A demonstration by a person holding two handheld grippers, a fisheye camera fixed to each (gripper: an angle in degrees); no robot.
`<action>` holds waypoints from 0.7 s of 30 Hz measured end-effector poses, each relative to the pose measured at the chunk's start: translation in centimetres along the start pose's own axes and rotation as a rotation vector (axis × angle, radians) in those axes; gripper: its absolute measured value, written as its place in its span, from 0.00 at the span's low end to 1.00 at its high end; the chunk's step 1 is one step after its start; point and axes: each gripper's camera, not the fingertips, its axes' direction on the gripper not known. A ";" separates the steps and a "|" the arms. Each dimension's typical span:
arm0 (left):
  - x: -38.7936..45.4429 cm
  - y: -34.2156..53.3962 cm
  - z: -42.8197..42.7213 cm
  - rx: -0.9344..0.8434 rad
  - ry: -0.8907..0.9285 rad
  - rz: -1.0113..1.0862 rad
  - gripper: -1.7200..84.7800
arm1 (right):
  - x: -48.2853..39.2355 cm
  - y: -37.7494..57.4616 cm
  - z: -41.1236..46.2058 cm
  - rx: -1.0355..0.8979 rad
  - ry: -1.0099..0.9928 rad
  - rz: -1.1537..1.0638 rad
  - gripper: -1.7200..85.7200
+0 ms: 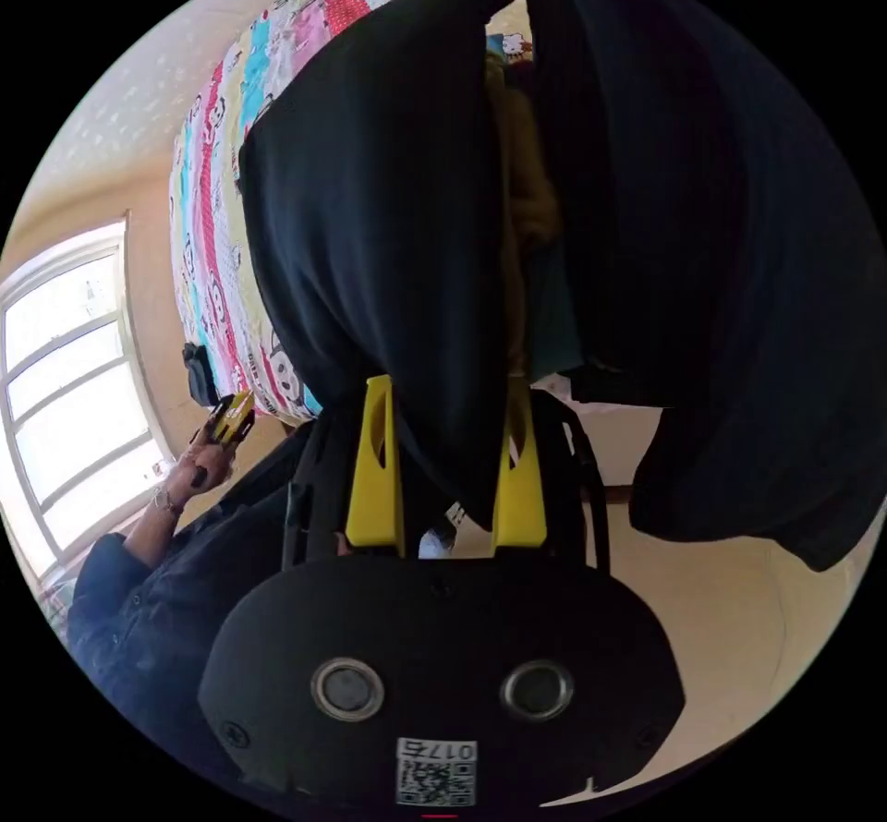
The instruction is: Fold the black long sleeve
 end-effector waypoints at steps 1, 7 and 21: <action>0.4 -0.1 -2.2 0.051 0.035 0.000 0.02 | -0.9 0.6 0.7 0.015 0.042 -0.014 0.19; 5.0 2.2 -20.1 0.287 -0.254 0.160 0.01 | -7.1 3.4 3.0 -0.046 0.383 -0.104 0.16; -14.3 8.6 -28.0 0.287 0.000 -0.415 0.01 | -35.9 17.6 -3.4 1.072 0.776 -0.262 0.02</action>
